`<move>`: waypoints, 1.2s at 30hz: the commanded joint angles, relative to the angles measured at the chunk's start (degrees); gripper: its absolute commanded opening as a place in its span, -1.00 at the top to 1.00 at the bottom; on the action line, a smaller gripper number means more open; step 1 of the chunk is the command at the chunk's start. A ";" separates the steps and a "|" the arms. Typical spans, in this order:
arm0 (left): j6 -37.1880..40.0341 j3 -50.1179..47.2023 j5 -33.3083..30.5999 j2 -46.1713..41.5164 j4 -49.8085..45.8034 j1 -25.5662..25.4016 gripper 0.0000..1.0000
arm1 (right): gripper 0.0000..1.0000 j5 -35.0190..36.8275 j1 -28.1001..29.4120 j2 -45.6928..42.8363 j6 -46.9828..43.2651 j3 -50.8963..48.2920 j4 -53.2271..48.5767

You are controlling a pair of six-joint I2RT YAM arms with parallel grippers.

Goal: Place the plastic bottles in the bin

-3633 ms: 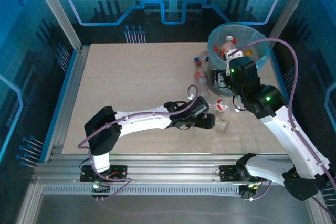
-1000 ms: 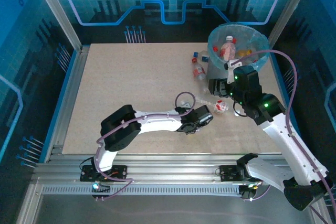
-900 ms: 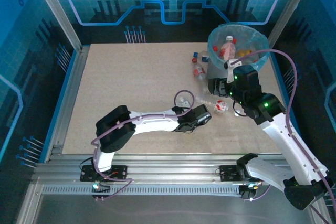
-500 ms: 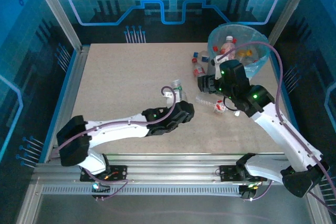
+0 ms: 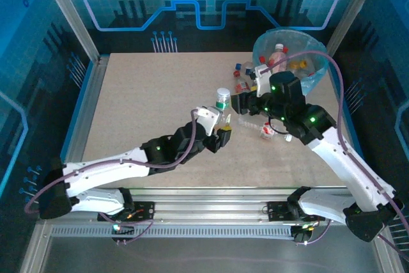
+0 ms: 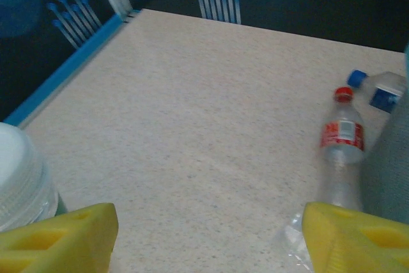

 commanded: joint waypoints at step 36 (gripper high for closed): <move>6.02 -6.33 8.54 -12.73 2.28 5.99 0.13 | -0.52 -5.27 8.29 -6.91 1.88 -1.59 13.14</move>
